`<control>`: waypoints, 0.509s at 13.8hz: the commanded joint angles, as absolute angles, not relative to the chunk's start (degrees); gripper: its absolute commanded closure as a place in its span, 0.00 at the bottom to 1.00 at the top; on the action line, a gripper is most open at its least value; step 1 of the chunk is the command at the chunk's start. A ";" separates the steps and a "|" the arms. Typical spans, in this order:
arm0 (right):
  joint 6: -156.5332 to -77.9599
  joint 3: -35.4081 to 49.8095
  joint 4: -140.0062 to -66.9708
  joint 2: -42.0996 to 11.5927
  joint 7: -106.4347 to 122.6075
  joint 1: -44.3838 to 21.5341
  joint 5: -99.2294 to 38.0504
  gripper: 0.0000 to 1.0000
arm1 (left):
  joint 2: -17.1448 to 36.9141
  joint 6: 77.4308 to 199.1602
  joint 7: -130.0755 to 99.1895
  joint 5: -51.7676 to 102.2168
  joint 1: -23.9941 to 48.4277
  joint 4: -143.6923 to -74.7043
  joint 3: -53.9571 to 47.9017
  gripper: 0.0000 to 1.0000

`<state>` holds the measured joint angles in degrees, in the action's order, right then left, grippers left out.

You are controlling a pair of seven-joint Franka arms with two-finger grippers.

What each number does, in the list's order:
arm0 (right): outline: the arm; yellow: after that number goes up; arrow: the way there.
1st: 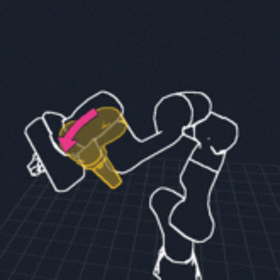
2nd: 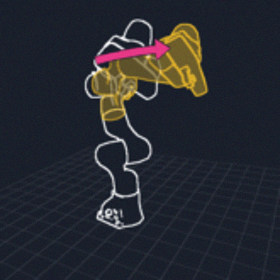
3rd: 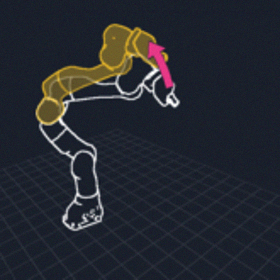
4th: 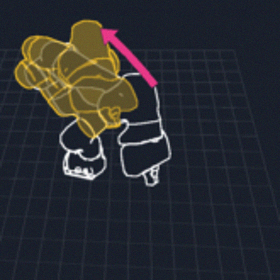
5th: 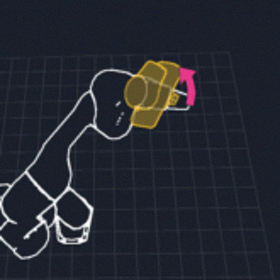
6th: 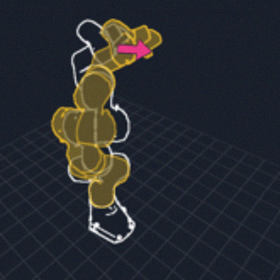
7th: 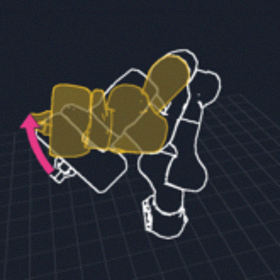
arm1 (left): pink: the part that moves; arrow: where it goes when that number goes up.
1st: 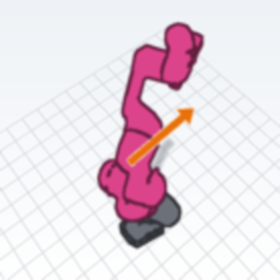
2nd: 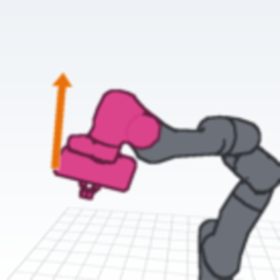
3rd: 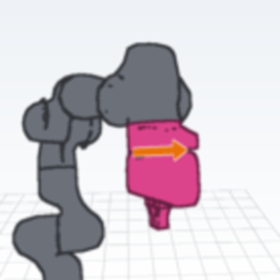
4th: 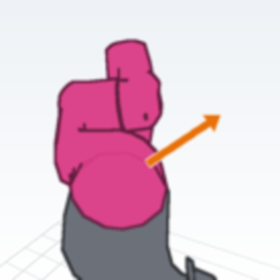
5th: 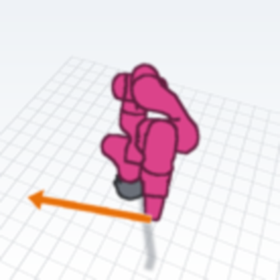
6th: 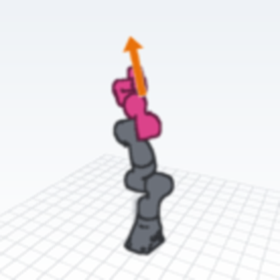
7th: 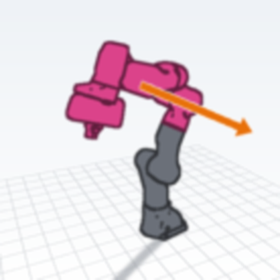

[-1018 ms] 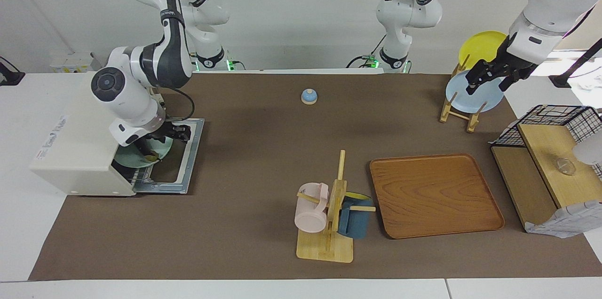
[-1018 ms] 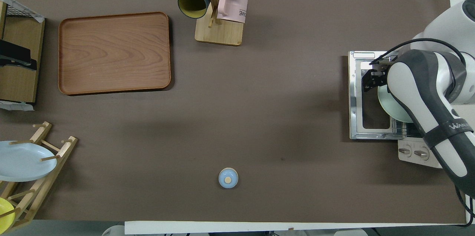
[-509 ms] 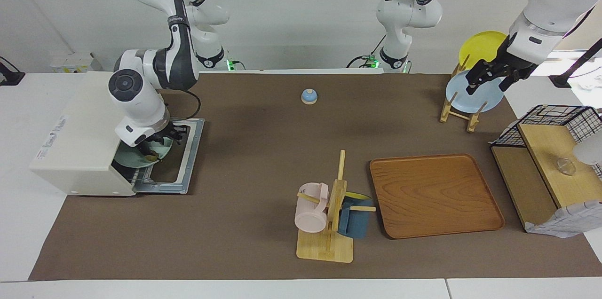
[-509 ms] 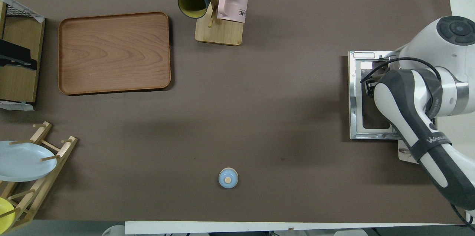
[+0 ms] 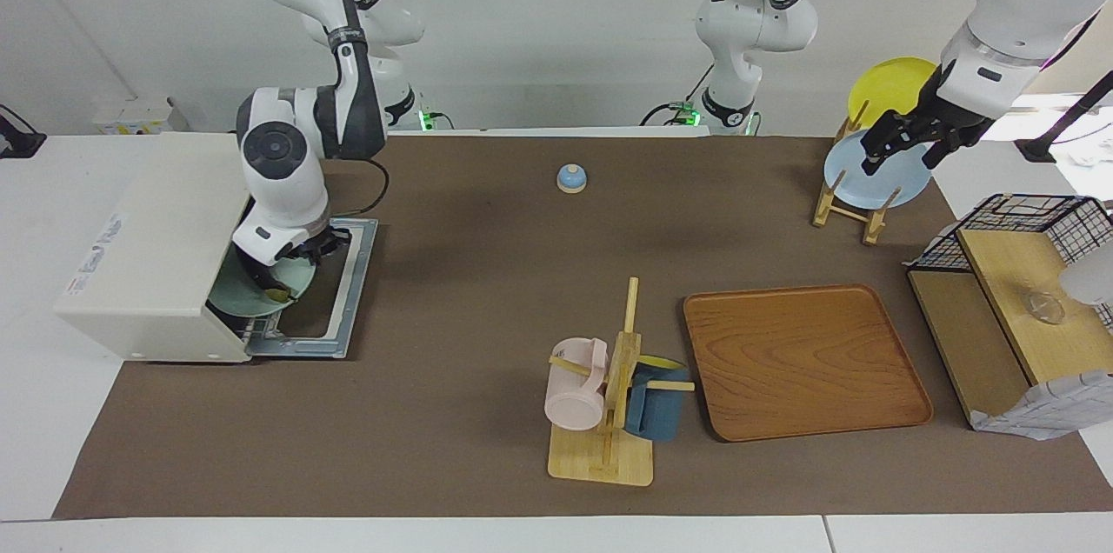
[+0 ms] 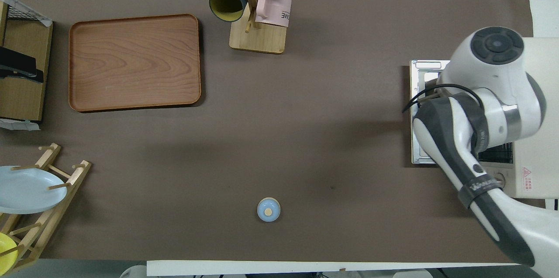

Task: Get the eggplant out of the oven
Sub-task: 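Reach into the oven and grasp the green plate with the right gripper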

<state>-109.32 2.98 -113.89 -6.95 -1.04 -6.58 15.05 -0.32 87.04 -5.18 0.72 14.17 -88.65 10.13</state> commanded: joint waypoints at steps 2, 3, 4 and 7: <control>-98.65 3.34 -97.10 -15.08 -16.47 -21.84 14.42 1.00 | -1.14 86.31 -4.92 -0.18 13.89 -89.12 9.84 0.00; -95.05 3.25 -89.37 -20.16 -21.57 -25.71 11.98 1.00 | -1.14 86.31 -5.01 -0.18 13.89 -89.12 9.93 0.00; -91.18 3.25 -80.77 -26.48 -26.75 -29.49 9.78 1.00 | -1.14 86.31 -5.01 -0.09 13.89 -89.12 9.84 0.00; -89.99 3.69 -63.15 -40.39 -36.00 -38.91 7.92 1.00 | -1.23 86.22 -5.19 -0.18 15.11 -89.21 9.14 0.00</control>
<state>-92.98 3.74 -78.50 -28.26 -31.77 -35.82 9.44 -0.32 86.91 -5.19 0.72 14.33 -88.66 9.73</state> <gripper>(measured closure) 0.978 0.000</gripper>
